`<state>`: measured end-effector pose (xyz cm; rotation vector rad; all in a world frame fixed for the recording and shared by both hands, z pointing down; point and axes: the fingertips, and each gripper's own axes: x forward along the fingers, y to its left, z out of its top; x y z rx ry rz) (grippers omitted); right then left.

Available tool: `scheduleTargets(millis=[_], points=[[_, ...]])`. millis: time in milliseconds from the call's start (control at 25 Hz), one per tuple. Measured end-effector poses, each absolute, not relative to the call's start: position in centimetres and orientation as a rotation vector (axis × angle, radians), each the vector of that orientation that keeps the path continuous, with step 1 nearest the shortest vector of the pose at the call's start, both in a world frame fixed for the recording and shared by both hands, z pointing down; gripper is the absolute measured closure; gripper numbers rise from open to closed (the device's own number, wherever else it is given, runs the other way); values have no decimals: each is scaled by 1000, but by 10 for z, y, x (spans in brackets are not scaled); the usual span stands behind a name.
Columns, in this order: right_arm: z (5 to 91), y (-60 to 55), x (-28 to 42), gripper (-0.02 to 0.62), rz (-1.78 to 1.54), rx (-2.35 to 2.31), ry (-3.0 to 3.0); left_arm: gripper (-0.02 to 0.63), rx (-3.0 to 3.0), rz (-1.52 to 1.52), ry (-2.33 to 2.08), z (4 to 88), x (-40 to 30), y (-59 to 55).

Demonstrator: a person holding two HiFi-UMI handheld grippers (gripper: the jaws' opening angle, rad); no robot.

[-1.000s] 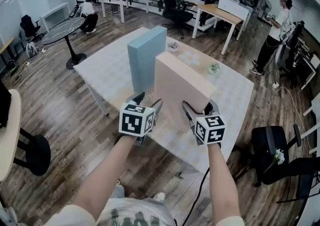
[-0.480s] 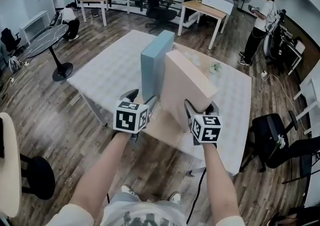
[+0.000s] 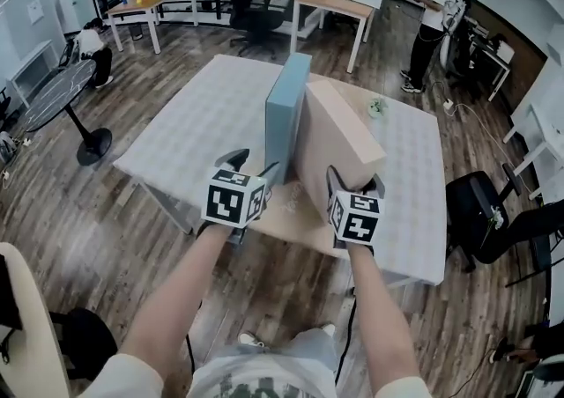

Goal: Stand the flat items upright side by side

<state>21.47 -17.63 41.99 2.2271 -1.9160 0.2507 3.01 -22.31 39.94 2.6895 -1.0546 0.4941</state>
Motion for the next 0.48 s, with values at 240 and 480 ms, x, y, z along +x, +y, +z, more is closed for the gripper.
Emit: scheduleTargets(millis=[240, 480], points=[[420, -194, 219, 258, 238, 2324, -1822, 311, 2730, 513, -992, 402, 44, -244], [421, -228, 226, 258, 194, 2351, -1777, 311, 2788, 563, -996, 401, 59, -268]])
